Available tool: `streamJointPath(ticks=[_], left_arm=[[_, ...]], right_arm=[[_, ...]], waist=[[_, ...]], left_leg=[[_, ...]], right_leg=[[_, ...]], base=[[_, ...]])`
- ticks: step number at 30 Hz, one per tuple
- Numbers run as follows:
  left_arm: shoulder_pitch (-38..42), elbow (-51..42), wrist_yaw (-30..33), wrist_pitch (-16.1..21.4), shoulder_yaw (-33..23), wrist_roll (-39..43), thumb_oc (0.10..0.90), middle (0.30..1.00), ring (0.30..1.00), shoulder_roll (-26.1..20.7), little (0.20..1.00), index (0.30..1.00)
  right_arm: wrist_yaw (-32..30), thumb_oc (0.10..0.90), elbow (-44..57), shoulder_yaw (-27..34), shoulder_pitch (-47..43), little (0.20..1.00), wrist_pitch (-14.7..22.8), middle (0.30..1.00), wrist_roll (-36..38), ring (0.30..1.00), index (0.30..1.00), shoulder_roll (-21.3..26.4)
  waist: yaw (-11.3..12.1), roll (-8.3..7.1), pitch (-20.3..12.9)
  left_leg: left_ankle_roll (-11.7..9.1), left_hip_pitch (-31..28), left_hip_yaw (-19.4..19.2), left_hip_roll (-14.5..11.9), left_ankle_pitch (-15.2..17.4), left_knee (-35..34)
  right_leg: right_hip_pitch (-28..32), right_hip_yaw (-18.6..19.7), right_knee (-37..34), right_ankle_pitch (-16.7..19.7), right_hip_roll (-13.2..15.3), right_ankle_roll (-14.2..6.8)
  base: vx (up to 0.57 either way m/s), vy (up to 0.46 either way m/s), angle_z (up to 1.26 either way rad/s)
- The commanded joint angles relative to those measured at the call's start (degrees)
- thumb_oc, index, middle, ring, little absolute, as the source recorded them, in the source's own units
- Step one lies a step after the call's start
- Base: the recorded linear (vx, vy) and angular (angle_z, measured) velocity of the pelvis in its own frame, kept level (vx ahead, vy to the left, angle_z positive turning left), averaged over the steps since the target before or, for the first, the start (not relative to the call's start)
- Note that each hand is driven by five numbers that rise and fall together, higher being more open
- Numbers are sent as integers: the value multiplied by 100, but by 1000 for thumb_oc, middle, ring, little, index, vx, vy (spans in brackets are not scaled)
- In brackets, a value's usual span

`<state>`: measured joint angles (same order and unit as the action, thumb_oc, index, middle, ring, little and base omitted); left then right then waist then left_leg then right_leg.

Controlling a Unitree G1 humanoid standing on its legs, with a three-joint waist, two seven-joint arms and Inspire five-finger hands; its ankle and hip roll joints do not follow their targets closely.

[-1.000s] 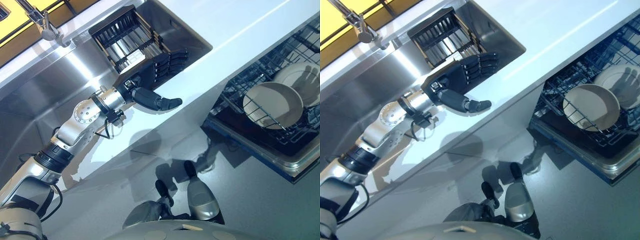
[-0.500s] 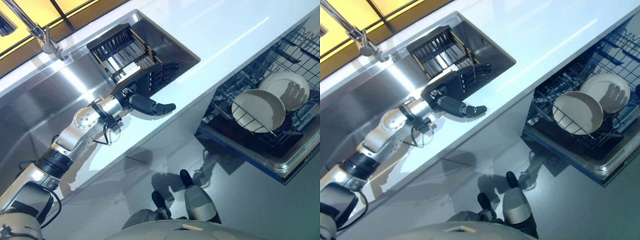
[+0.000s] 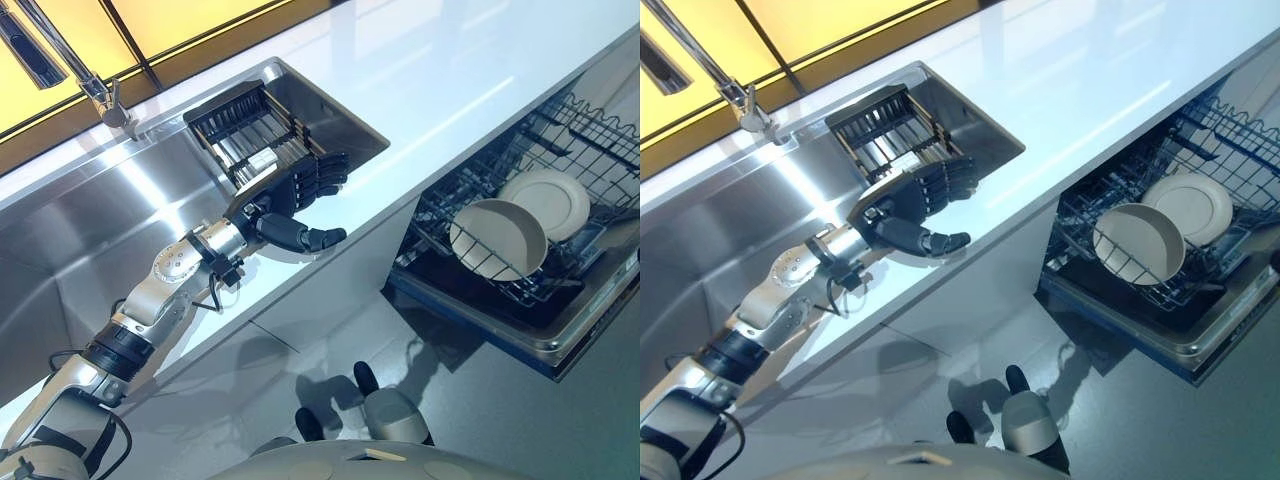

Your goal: Pick up plates and place into dishwasher.

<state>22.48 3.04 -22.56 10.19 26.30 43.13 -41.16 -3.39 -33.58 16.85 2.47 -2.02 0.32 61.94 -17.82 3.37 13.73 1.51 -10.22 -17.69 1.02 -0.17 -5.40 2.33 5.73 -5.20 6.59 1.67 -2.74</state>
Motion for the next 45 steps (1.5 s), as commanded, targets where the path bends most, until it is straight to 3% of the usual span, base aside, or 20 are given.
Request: streamJointPath(ticks=[1,12,25,33,45], left_arm=[[232,-154,-161,432,-55,-23,800,900,900,23,900,900],[399,-258,-247,341,2,-20,800,900,900,47,900,900],[448,-319,-242,229,22,-8,800,900,900,124,900,900],[542,-324,-204,243,94,-23,800,900,900,164,900,900],[749,-419,-172,334,203,53,800,900,900,228,900,900]], right_arm=[[-212,100,-146,-11,-361,200,238,300,-238,300,300,416],[-1,100,-793,-705,-820,200,136,300,-391,300,300,40],[-266,100,-786,-942,-1124,200,413,300,-334,300,300,-174],[-255,100,-886,-1252,-1522,200,243,300,-355,300,300,-140],[-32,100,-2028,-2134,-2444,200,-146,300,-1149,300,300,-177]], waist=[[14,-217,-598],[79,-122,-558],[101,35,-501],[147,150,-407],[283,392,-239]], left_leg=[[-94,-55,3,-251,215,121],[-115,-65,-6,-267,210,130],[-110,-46,22,-254,230,154],[-124,33,34,-230,202,188],[-164,79,64,-201,161,187]], right_leg=[[-19,-113,204,-106,-239,-247],[3,-148,180,-85,-195,-271],[-3,-178,205,-130,-177,-277],[-67,-175,243,-147,-161,-262],[-87,-262,271,-208,-100,-251]], base=[[-32,-25,-2],[-3,-2,0],[0,0,0],[0,0,0],[-3,3,2]])
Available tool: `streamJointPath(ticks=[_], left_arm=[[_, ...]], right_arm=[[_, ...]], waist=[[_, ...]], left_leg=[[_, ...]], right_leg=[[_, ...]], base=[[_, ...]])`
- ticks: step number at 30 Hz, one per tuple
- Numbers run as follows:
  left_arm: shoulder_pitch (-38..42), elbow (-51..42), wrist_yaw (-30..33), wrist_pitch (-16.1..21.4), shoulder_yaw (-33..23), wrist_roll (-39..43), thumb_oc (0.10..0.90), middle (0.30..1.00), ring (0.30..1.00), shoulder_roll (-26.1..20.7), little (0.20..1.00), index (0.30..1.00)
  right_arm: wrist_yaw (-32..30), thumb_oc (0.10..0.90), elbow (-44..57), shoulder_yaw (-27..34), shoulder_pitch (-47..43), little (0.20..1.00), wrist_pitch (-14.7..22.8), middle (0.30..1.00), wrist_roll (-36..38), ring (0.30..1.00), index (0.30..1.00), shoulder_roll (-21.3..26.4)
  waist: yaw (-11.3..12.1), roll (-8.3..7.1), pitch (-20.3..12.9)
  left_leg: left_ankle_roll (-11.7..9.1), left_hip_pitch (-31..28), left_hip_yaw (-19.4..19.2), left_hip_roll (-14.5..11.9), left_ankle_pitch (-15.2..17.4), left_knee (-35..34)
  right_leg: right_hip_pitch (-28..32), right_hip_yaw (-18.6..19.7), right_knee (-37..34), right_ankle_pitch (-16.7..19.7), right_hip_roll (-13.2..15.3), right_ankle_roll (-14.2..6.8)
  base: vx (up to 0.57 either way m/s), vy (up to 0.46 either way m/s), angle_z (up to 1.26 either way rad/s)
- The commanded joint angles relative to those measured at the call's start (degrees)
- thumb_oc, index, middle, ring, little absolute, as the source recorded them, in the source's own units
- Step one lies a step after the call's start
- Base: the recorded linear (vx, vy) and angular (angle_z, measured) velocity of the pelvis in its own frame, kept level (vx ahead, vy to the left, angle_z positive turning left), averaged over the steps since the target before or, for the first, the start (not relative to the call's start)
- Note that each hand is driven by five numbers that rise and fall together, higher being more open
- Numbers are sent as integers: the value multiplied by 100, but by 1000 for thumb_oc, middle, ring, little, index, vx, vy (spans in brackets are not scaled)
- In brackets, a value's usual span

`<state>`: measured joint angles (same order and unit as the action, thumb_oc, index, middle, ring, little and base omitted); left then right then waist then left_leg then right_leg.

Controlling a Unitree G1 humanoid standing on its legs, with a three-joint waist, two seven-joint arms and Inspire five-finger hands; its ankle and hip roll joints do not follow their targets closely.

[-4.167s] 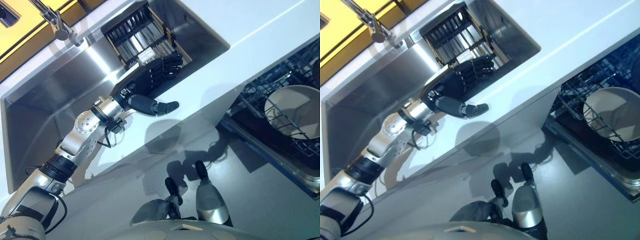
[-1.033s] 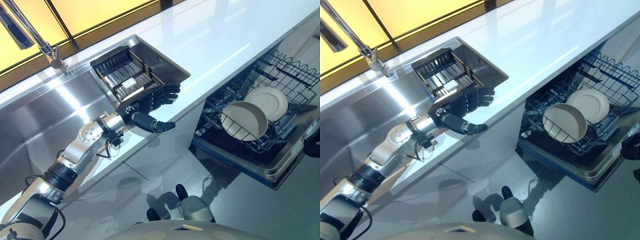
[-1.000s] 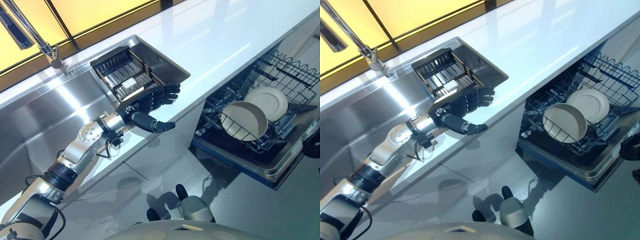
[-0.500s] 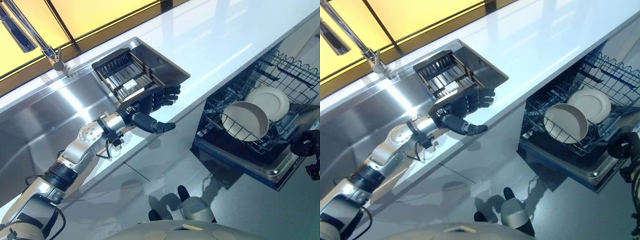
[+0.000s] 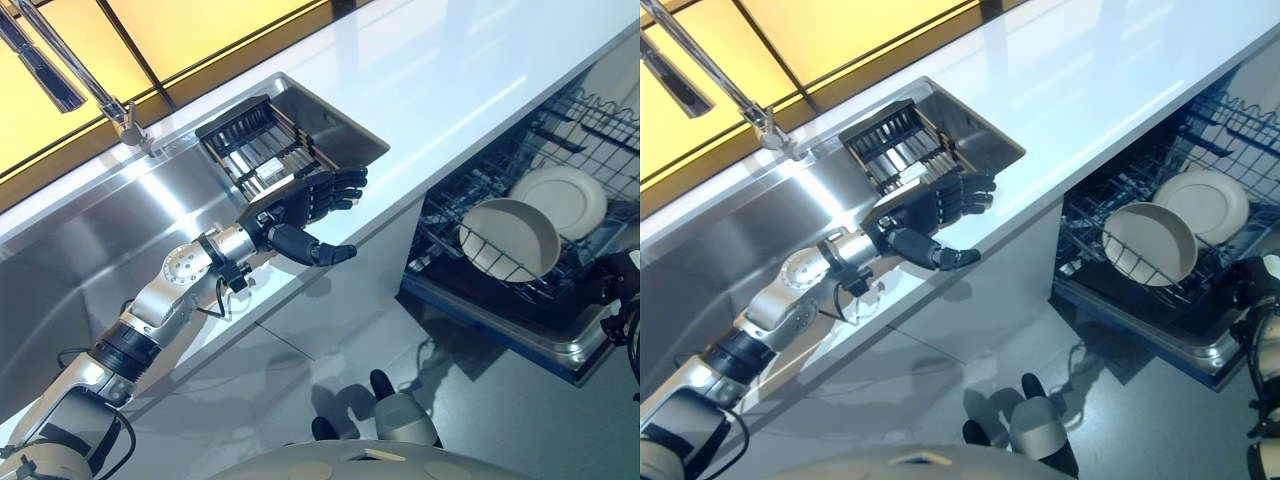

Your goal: Pick up plates and place into dishwasher.

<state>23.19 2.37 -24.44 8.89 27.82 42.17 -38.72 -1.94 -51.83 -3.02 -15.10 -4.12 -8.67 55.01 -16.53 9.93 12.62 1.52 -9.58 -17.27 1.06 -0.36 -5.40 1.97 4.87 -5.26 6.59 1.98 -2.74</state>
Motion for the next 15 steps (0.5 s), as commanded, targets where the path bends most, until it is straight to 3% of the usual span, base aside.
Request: streamJointPath(ticks=[1,8,15], left_arm=[[707,-358,24,503,81,166,800,900,900,-20,900,900],[816,-342,3,591,118,212,800,900,900,55,900,900],[894,-435,-40,538,97,288,800,900,900,10,900,900]], right_arm=[[-180,100,-342,-227,-767,200,93,300,-272,300,300,503],[-15,100,-906,-705,-1160,200,-49,300,-694,300,300,303],[185,100,-1388,-926,-1316,200,-187,300,-604,300,300,101]], waist=[[175,-232,-94],[258,-113,1],[356,-30,89]], left_leg=[[-166,30,31,-198,177,196],[-183,92,85,-181,167,254],[-196,84,120,-181,145,249]], right_leg=[[-59,-186,285,-215,-123,-248],[-75,-197,327,-264,-102,-226],[-27,-278,333,-294,-62,-216]], base=[[-28,9,6],[-5,4,4],[-3,-4,5]])
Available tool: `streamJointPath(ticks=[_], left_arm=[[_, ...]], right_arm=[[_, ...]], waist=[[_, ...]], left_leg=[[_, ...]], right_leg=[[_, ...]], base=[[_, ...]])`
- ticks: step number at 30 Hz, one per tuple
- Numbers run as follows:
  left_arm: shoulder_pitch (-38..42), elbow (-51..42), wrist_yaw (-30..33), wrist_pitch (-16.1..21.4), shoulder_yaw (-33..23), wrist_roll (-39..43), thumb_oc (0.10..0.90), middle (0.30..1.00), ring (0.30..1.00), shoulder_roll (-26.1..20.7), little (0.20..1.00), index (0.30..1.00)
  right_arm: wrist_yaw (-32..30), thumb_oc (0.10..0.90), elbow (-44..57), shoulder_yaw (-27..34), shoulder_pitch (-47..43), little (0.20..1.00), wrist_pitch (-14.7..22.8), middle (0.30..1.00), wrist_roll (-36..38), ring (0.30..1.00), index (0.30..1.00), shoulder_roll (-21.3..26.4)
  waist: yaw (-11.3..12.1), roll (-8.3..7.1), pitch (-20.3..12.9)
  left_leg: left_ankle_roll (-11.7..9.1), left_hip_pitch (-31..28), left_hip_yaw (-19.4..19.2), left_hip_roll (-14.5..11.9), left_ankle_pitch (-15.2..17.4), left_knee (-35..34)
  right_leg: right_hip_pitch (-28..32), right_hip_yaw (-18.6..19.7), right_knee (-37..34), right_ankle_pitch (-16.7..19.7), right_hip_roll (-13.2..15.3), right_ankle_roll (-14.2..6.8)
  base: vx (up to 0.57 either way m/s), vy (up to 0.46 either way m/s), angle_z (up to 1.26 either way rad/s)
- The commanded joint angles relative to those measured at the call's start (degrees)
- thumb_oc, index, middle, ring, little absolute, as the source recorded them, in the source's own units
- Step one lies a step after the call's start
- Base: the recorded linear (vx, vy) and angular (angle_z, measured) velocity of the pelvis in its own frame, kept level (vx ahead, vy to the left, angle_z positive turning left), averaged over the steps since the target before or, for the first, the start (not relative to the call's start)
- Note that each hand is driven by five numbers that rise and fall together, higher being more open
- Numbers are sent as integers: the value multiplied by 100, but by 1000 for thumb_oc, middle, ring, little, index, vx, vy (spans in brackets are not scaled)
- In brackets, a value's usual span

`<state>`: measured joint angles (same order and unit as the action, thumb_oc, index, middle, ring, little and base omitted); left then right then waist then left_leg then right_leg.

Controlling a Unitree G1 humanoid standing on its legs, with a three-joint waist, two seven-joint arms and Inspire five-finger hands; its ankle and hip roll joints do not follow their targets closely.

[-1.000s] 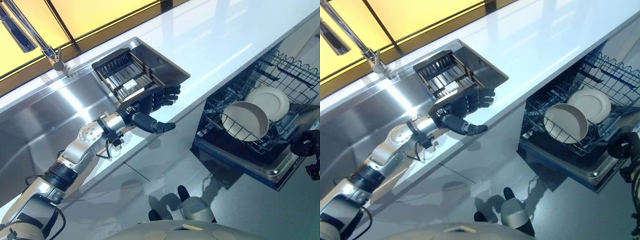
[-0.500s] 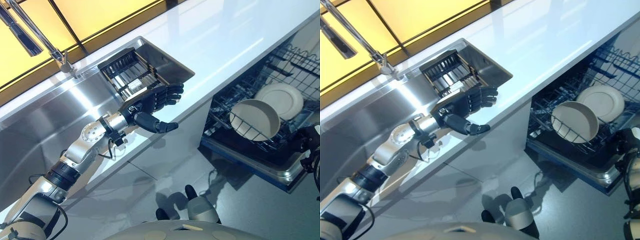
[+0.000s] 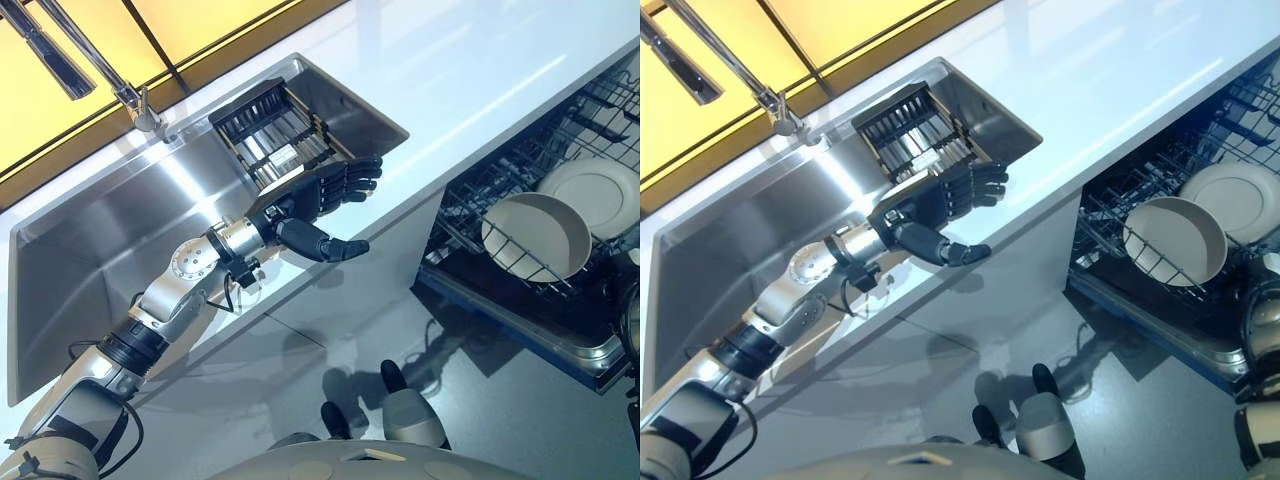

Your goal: Pick up plates and place into dishwasher.

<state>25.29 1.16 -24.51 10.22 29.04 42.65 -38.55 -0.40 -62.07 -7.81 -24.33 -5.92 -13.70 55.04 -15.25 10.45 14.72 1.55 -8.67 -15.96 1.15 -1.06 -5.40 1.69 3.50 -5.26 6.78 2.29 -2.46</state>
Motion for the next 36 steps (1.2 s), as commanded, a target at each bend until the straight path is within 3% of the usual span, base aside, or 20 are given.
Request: streamJointPath(ticks=[1,12,24,36], left_arm=[[716,-296,-47,412,-12,248,800,900,900,10,900,900],[738,-241,-115,378,-33,210,800,900,900,188,900,900],[712,-4,-102,461,-19,134,800,900,900,335,900,900],[644,74,-134,436,61,142,800,900,900,368,900,900]], right_arm=[[35,100,-399,-481,-433,200,23,300,3,300,300,53],[96,100,57,-690,-744,200,375,300,793,300,300,-396],[-211,100,890,-859,-1406,200,140,300,1491,300,300,-662],[-113,100,938,-1046,-1846,200,21,300,1414,300,300,-618]], waist=[[246,-74,-103],[306,-48,-106],[353,-67,-127],[489,-154,-246]], left_leg=[[-199,-9,9,-186,214,243],[-191,-41,63,-165,225,257],[-194,-106,79,-166,253,273],[-175,-157,194,-152,257,270]], right_leg=[[10,-159,330,-314,-86,-241],[63,-165,343,-338,-83,-215],[137,-177,379,-392,-116,-171],[257,-229,351,-415,-127,-151]], base=[[-19,-9,6],[2,-2,3],[0,0,0],[38,-11,2]])
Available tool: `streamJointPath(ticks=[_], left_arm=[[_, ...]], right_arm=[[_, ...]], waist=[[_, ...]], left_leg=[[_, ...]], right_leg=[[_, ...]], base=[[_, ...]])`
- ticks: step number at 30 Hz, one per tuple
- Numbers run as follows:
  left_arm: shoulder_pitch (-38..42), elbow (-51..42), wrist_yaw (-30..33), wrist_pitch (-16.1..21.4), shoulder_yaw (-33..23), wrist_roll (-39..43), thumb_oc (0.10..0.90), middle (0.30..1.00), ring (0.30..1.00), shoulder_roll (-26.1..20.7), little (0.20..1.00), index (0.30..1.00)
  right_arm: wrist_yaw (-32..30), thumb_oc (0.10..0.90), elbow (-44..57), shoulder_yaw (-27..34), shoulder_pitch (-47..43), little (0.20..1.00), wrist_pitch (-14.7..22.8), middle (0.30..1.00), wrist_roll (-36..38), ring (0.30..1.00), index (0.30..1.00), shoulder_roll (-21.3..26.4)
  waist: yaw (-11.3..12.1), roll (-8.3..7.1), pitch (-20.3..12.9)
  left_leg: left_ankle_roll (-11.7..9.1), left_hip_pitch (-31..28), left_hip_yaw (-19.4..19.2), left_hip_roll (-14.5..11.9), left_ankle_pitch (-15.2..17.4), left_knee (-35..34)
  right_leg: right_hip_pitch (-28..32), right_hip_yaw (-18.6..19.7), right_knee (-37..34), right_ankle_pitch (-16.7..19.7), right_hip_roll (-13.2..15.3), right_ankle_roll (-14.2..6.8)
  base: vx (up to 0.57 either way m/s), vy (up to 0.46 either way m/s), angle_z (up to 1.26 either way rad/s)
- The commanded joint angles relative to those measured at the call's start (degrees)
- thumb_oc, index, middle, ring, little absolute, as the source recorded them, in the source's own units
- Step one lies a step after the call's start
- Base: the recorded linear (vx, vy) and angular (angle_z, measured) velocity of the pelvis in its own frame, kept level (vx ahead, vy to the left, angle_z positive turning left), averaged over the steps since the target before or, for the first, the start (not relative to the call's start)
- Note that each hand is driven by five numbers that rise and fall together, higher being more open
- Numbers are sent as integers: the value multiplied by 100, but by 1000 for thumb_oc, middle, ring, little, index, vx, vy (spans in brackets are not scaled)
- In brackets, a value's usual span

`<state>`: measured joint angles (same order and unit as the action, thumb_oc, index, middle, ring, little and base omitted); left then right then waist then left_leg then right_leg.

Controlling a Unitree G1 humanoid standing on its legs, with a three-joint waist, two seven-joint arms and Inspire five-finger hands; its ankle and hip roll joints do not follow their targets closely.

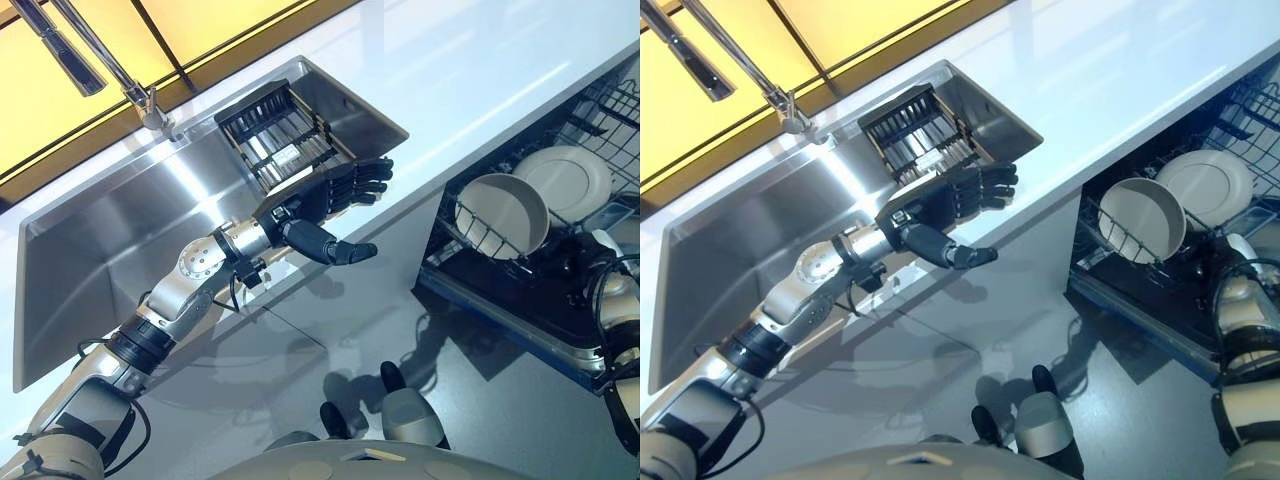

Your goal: Pick up plates and place into dishwasher.

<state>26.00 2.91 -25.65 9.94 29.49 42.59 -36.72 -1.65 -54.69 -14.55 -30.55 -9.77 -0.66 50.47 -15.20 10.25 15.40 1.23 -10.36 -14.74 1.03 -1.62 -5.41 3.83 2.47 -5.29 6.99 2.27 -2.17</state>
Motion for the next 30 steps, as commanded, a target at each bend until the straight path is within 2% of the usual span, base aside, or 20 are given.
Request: streamJointPath(ticks=[1,11,19,30], left_arm=[[568,-100,-24,465,27,154,800,900,900,197,900,900],[460,-120,-92,499,96,241,800,900,900,161,900,900],[346,-136,-122,602,31,319,800,900,900,30,900,900],[283,-101,-237,709,27,340,800,900,900,-9,900,900]], right_arm=[[39,100,143,-399,-1293,200,385,300,86,300,300,-149],[64,100,-337,-651,-1928,200,363,300,71,300,300,-76],[19,100,-352,-756,-2268,200,322,300,216,300,300,-16],[-360,100,-517,-670,-2409,200,612,300,425,300,300,143]], waist=[[507,-136,-327],[741,-82,-400],[878,-89,-362],[894,-66,-230]], left_leg=[[-141,7,93,-135,313,268],[-143,7,353,-71,249,185],[-151,114,520,-48,186,130],[-149,202,566,-9,155,129]], right_leg=[[56,-136,352,-438,-121,-179],[147,-258,338,-470,-101,-143],[72,-358,357,-489,-89,-117],[-6,-340,346,-430,-45,-139]], base=[[49,-3,5],[63,4,11],[18,1,11],[-5,-6,6]])
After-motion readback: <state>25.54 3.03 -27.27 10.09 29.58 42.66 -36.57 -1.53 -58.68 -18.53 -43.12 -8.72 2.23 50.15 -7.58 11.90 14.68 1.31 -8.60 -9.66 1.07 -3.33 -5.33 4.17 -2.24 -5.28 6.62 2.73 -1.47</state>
